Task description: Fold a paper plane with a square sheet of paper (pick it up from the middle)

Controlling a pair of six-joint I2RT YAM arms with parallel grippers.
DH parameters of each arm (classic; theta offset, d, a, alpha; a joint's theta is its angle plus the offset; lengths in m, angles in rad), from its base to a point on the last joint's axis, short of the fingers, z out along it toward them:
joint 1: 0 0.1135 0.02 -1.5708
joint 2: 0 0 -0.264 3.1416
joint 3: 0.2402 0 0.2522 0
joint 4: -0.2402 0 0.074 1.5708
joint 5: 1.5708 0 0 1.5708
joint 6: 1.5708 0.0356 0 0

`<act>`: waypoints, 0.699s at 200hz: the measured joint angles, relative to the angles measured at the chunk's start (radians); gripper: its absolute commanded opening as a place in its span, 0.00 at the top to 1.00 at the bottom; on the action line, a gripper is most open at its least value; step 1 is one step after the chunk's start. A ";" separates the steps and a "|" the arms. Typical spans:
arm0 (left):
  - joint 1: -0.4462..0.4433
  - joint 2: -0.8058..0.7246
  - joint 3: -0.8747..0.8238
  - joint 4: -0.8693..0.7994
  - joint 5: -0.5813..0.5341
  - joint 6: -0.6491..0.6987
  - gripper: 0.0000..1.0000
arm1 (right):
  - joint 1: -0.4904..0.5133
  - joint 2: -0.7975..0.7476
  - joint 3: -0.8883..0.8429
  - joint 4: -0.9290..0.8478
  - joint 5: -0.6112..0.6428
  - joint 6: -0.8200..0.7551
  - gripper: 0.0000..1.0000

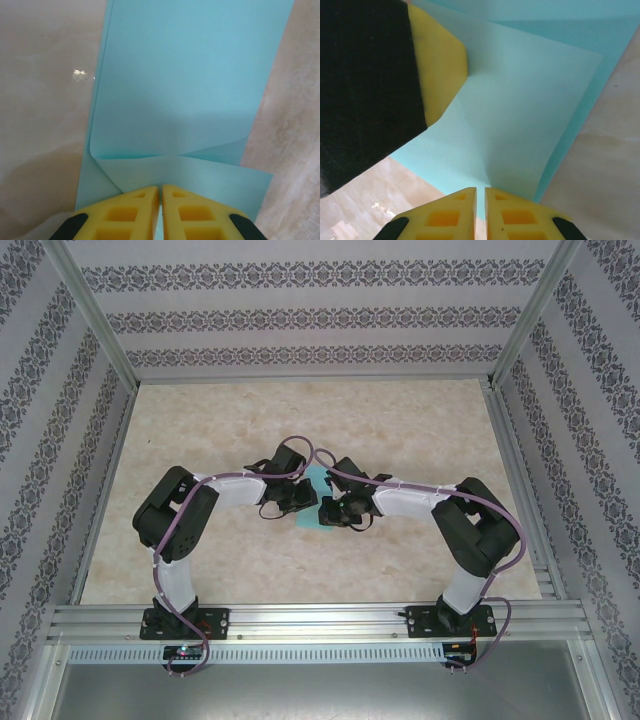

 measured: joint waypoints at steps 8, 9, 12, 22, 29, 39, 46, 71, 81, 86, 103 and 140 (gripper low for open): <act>0.000 0.000 0.000 0.000 0.000 0.000 0.86 | 0.000 0.000 0.000 0.000 0.003 0.000 0.87; 0.000 0.000 0.000 0.000 0.000 0.000 0.86 | 0.000 0.000 0.000 0.000 0.004 0.000 0.87; 0.000 0.000 0.000 0.000 -0.001 0.000 0.86 | 0.000 0.000 0.000 -0.001 0.006 0.000 0.87; 0.000 0.000 -0.001 0.000 -0.002 0.000 0.86 | 0.000 0.000 0.000 -0.004 0.010 0.000 0.87; 0.000 0.000 -0.001 0.000 -0.002 0.000 0.86 | 0.000 0.000 0.000 -0.007 0.014 -0.001 0.87; 0.000 0.000 -0.001 0.000 -0.002 0.000 0.86 | 0.000 0.000 0.000 -0.011 0.017 -0.001 0.87; 0.000 0.000 -0.001 0.001 -0.003 0.000 0.86 | 0.000 0.000 0.000 -0.013 0.018 -0.002 0.87; 0.000 0.000 -0.001 0.000 -0.003 -0.001 0.86 | 0.000 0.000 0.000 -0.019 0.021 -0.004 0.87; 0.000 0.000 -0.001 0.000 -0.003 0.000 0.86 | 0.000 0.000 0.000 -0.020 0.021 -0.004 0.87; 0.000 0.000 -0.001 0.000 -0.003 -0.001 0.86 | 0.000 0.000 0.000 -0.020 0.021 -0.004 0.87; 0.000 0.000 -0.001 0.000 -0.003 0.000 0.86 | 0.000 0.000 0.000 -0.023 0.021 -0.004 0.87; 0.000 0.000 -0.001 0.000 -0.003 0.000 0.86 | 0.000 0.002 0.000 -0.025 0.021 -0.011 0.89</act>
